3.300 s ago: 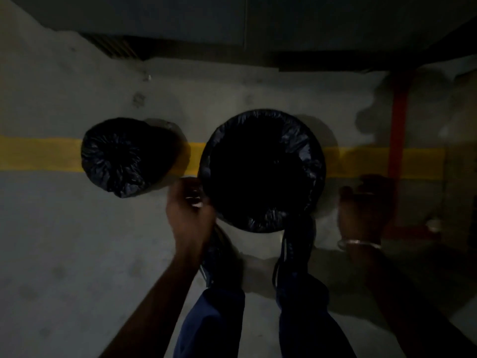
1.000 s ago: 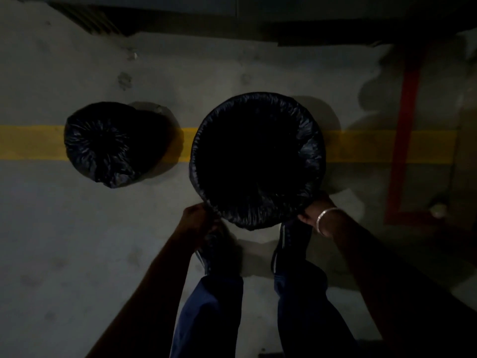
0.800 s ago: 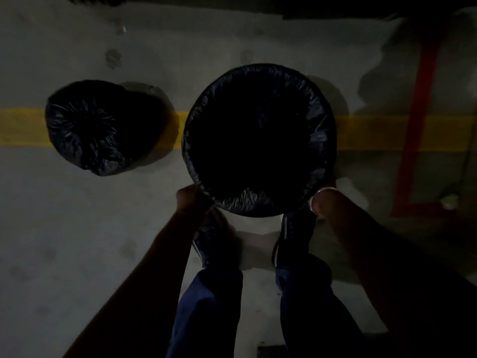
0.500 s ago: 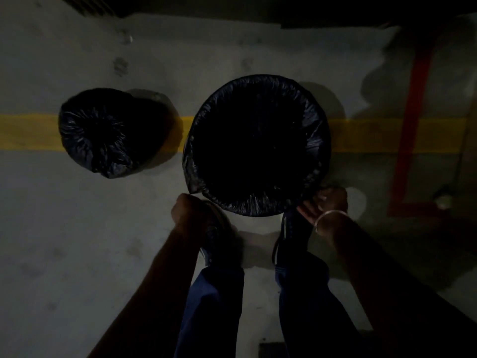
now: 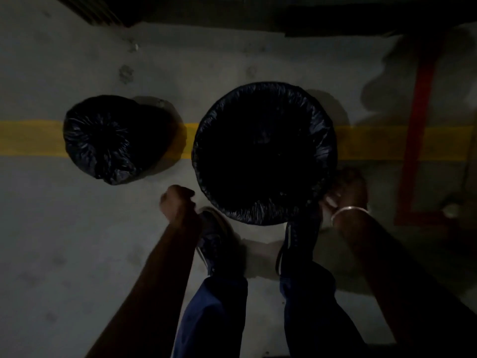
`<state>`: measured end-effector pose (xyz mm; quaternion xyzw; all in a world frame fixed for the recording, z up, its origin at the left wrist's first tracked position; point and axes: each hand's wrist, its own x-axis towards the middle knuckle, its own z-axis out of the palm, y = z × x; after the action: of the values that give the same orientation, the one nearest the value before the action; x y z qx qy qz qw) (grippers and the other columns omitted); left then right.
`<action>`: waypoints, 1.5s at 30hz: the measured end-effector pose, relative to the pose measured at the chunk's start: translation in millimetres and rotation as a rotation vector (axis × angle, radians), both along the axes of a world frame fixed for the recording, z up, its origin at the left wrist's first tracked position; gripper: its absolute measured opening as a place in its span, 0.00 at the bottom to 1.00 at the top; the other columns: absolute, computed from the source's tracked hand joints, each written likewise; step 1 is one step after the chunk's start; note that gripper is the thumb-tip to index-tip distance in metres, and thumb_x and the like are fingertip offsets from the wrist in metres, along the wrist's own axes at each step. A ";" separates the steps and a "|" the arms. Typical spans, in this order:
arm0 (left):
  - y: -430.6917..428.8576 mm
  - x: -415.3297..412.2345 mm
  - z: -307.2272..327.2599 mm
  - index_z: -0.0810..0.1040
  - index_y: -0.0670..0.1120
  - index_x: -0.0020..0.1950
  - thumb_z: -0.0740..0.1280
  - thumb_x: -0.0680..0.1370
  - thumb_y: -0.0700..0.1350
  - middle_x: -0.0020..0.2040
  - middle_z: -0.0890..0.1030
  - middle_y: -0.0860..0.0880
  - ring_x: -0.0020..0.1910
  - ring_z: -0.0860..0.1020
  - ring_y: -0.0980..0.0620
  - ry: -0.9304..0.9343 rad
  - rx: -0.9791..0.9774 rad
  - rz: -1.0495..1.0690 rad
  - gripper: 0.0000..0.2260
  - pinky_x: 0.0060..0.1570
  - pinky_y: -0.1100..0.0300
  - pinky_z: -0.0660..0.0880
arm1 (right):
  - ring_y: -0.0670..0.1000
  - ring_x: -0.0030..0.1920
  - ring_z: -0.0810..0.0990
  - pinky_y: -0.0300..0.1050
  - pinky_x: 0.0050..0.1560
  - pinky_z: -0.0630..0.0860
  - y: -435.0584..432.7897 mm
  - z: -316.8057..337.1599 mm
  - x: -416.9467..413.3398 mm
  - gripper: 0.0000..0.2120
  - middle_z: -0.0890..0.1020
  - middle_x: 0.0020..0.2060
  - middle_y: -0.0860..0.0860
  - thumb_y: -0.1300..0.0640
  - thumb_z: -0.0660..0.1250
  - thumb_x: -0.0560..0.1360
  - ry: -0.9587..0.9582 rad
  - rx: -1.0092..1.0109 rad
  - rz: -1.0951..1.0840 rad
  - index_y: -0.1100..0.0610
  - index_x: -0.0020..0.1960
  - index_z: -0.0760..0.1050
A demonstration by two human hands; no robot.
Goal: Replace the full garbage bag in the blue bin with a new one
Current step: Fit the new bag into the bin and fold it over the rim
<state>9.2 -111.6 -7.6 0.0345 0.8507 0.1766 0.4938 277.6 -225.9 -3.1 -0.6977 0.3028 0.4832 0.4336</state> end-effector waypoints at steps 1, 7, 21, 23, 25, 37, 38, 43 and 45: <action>8.0 -2.2 9.7 0.79 0.39 0.52 0.60 0.78 0.37 0.41 0.78 0.43 0.40 0.76 0.43 -0.044 0.157 -0.010 0.09 0.38 0.56 0.73 | 0.48 0.41 0.77 0.41 0.41 0.75 7.9 10.7 8.7 0.16 0.80 0.42 0.47 0.41 0.56 0.78 -0.043 0.084 0.014 0.49 0.54 0.76; 34.1 23.0 13.4 0.72 0.42 0.69 0.58 0.80 0.51 0.70 0.74 0.41 0.68 0.74 0.40 -0.878 0.248 -0.086 0.21 0.68 0.43 0.70 | 0.58 0.65 0.78 0.57 0.64 0.73 51.7 21.3 16.6 0.33 0.79 0.65 0.54 0.30 0.50 0.75 0.213 0.408 0.113 0.50 0.66 0.76; 135.4 52.0 14.9 0.80 0.44 0.61 0.61 0.77 0.45 0.63 0.81 0.42 0.66 0.77 0.45 -0.776 0.376 -0.588 0.16 0.68 0.52 0.71 | 0.50 0.57 0.82 0.44 0.60 0.75 150.2 10.7 64.7 0.29 0.84 0.56 0.53 0.34 0.53 0.77 -0.028 0.358 0.720 0.55 0.58 0.80; 136.5 64.1 11.7 0.82 0.42 0.57 0.61 0.76 0.49 0.57 0.84 0.42 0.59 0.81 0.45 -0.878 0.169 -0.614 0.18 0.63 0.53 0.75 | 0.50 0.53 0.84 0.44 0.55 0.78 158.5 5.4 58.2 0.31 0.85 0.53 0.52 0.32 0.54 0.76 0.104 0.356 0.793 0.56 0.55 0.82; 130.7 68.4 2.6 0.86 0.44 0.40 0.61 0.77 0.47 0.38 0.85 0.47 0.38 0.84 0.50 -0.844 0.048 -0.670 0.16 0.44 0.62 0.79 | 0.50 0.46 0.85 0.43 0.51 0.79 153.7 -8.9 53.0 0.26 0.87 0.46 0.51 0.35 0.57 0.77 0.166 0.316 0.778 0.55 0.49 0.83; 50.7 12.6 21.2 0.82 0.51 0.56 0.72 0.67 0.58 0.64 0.77 0.49 0.66 0.72 0.44 -0.651 -0.020 -0.180 0.20 0.68 0.47 0.65 | 0.58 0.60 0.81 0.54 0.55 0.77 41.0 -3.7 30.3 0.33 0.83 0.58 0.53 0.28 0.53 0.72 0.254 0.245 0.192 0.49 0.59 0.81; 44.8 19.5 29.0 0.81 0.49 0.62 0.76 0.64 0.56 0.69 0.74 0.48 0.71 0.69 0.43 -0.824 -0.037 -0.171 0.28 0.72 0.45 0.62 | 0.57 0.57 0.83 0.54 0.55 0.79 39.1 -7.2 22.3 0.31 0.84 0.57 0.54 0.30 0.52 0.74 0.293 0.293 0.133 0.49 0.57 0.82; 39.0 33.0 -1.9 0.85 0.50 0.45 0.78 0.62 0.59 0.47 0.84 0.48 0.46 0.83 0.46 -0.619 0.093 -0.125 0.18 0.47 0.56 0.80 | 0.54 0.46 0.87 0.48 0.43 0.84 37.6 -28.8 12.3 0.23 0.87 0.47 0.52 0.44 0.56 0.73 0.240 0.350 -0.068 0.54 0.48 0.86; 36.3 22.7 -8.7 0.77 0.48 0.43 0.65 0.75 0.56 0.45 0.78 0.46 0.40 0.76 0.47 -0.386 -0.010 -0.135 0.12 0.38 0.57 0.73 | 0.52 0.44 0.85 0.41 0.38 0.79 35.3 -15.8 12.9 0.17 0.85 0.41 0.51 0.43 0.58 0.73 0.085 0.127 0.015 0.51 0.46 0.82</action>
<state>31.9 -75.2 -16.2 0.0547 0.7369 0.1422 0.6586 290.5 -190.5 -19.0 -0.6499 0.2845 0.5338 0.4602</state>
